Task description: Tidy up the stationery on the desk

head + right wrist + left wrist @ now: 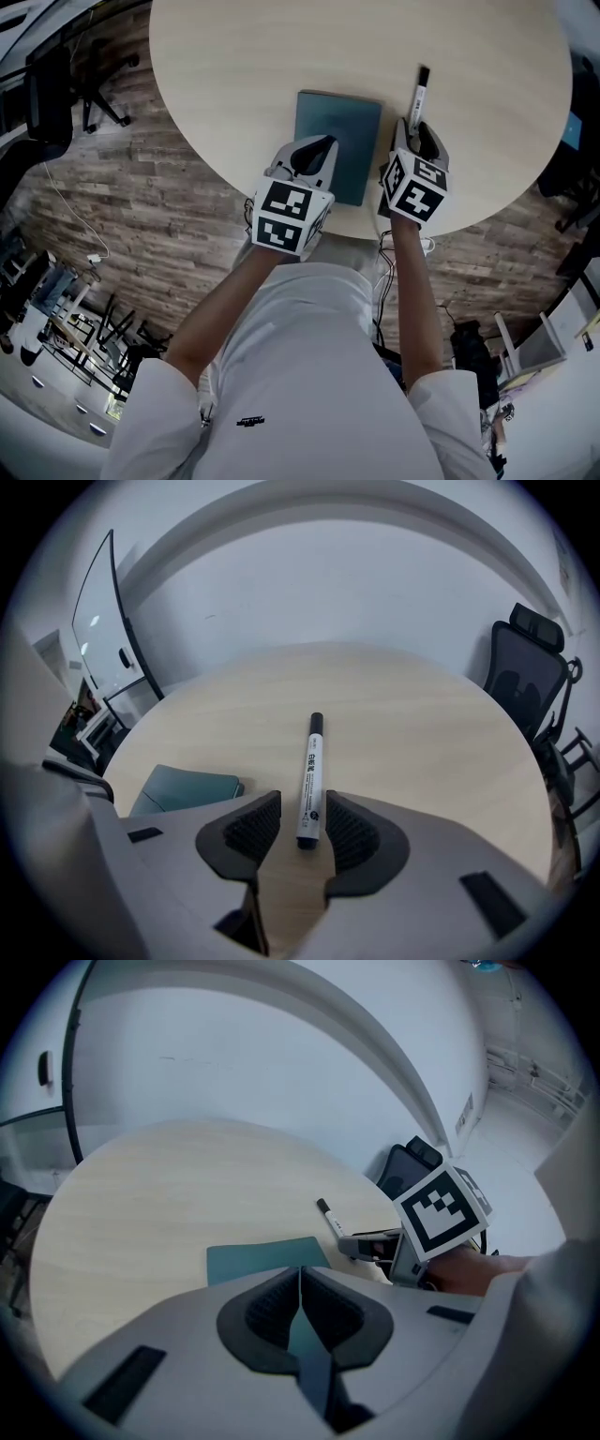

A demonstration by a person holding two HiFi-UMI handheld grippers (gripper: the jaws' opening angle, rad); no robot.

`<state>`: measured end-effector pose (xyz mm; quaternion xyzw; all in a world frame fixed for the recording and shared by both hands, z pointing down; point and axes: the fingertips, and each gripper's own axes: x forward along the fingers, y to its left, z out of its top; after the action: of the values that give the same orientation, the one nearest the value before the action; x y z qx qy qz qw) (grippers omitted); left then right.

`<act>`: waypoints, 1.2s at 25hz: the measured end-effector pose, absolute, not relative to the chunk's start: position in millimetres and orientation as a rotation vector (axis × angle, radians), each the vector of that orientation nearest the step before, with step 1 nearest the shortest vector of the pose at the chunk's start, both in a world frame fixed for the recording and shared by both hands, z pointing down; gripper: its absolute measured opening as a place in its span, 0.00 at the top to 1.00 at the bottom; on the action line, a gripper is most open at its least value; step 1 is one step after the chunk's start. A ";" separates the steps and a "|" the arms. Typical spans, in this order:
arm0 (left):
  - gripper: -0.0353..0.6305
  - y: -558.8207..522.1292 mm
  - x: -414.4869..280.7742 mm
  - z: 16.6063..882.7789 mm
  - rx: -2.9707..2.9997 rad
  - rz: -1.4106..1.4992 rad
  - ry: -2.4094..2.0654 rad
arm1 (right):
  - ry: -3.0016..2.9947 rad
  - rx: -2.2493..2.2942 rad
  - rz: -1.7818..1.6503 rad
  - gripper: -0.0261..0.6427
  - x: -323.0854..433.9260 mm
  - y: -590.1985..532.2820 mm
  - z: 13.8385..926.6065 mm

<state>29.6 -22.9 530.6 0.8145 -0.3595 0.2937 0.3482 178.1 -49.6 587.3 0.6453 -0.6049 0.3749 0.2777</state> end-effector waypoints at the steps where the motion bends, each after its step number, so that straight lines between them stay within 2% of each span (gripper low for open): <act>1: 0.91 -23.7 28.2 531.1 2.111 0.759 -0.935 | -1.613 1.731 1.004 0.71 178.2 -49.8 589.5; 3: 0.91 -24.9 25.0 531.0 2.112 0.758 -0.937 | -1.594 1.727 0.988 0.82 177.8 -50.5 591.7; 4: 0.91 -25.0 23.5 531.0 2.113 0.760 -0.936 | -1.589 1.723 0.978 0.82 177.0 -50.7 591.9; 18: 0.91 -15.8 4.8 525.8 2.117 0.762 -0.927 | -1.662 1.727 0.972 0.83 163.3 -36.5 567.4; 30: 0.91 3.9 -22.3 528.8 2.108 0.798 -0.921 | -1.693 1.661 1.073 0.83 135.3 27.5 561.6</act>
<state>-22.3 3.9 528.8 0.8124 -0.3547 0.3073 0.3460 135.3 27.5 561.6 0.6151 -0.6269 0.3975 0.2659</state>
